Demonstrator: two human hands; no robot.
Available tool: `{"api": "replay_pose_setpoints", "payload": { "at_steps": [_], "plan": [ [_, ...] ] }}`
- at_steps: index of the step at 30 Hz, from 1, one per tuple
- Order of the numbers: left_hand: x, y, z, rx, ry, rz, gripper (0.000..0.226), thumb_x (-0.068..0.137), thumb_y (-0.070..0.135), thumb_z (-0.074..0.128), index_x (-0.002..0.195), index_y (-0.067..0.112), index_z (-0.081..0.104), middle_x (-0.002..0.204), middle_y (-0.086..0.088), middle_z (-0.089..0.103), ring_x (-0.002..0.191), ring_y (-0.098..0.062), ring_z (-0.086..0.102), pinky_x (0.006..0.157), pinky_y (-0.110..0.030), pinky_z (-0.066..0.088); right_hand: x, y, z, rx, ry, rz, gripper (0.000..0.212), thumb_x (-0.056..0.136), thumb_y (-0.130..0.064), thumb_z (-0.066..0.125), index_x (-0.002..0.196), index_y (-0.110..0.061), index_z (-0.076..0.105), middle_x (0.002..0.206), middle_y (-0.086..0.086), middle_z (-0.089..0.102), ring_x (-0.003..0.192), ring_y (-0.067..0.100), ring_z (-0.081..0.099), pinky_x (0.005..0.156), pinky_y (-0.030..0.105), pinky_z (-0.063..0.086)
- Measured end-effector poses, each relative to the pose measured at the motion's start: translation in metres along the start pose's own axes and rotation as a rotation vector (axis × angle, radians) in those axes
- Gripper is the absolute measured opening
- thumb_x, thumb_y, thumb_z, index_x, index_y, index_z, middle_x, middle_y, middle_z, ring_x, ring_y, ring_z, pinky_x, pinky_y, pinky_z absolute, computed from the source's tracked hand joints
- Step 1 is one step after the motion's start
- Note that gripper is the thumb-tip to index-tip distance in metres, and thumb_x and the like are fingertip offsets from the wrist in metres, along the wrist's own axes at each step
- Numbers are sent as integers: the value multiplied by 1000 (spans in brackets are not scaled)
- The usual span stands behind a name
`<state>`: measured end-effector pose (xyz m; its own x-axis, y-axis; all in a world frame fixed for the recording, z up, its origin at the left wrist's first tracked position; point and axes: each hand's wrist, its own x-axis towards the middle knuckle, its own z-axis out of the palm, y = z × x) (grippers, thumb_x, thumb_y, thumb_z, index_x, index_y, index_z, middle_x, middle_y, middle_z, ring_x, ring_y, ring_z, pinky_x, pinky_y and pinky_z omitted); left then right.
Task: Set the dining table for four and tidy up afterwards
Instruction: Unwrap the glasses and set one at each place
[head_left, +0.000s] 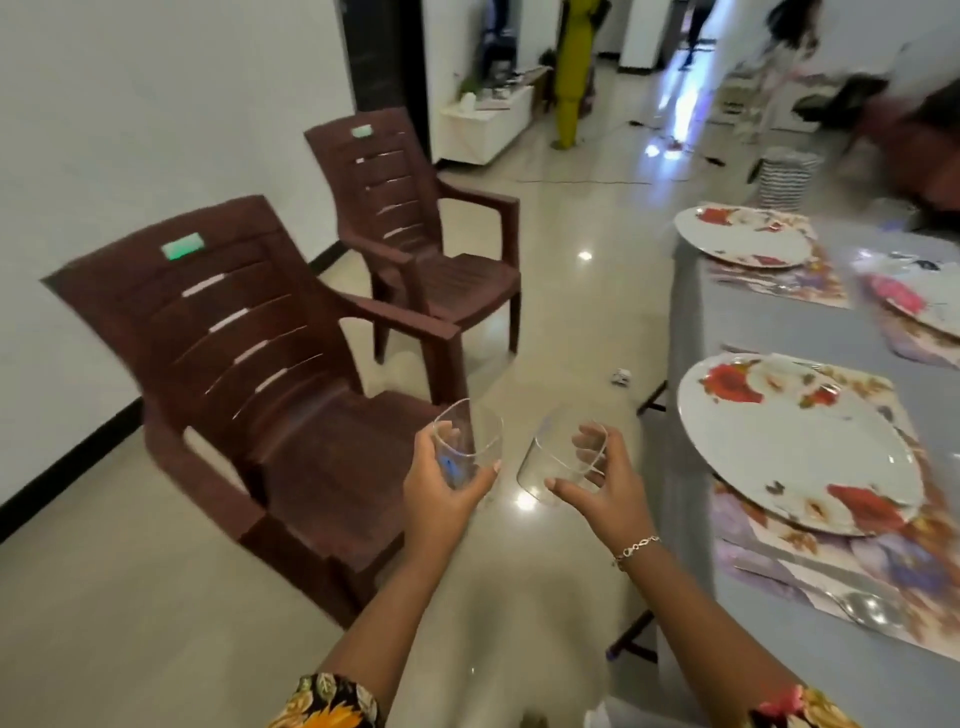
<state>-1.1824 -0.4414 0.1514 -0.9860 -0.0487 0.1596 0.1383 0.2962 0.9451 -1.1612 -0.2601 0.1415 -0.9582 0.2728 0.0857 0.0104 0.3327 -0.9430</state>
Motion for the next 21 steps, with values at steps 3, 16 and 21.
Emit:
{"api": "replay_pose_setpoints", "payload": {
  "at_steps": [3,16,21],
  "plan": [
    [35,4,38,-12,-150,37,51,71,19,81,109,24,47,105,5,60,94,-4,58,73,-2,42,22,5,-25,13,150,31,66,56,-27,78,111,-30,43,110,-11,55,100,-1,53,87,26,45],
    [137,65,225,-136,-693,207,59,59,47,76,104,19,50,98,7,62,87,2,59,72,-5,44,70,41,-135,-20,698,228,68,67,-14,81,124,-18,42,121,2,54,110,17,52,95,29,46],
    [134,80,287,-183,-918,200,60,70,27,79,118,38,45,111,15,60,96,1,59,74,-5,46,59,52,-163,-26,928,336,72,66,-16,82,126,-18,40,114,-8,51,108,12,50,87,18,43]
  ]
}}
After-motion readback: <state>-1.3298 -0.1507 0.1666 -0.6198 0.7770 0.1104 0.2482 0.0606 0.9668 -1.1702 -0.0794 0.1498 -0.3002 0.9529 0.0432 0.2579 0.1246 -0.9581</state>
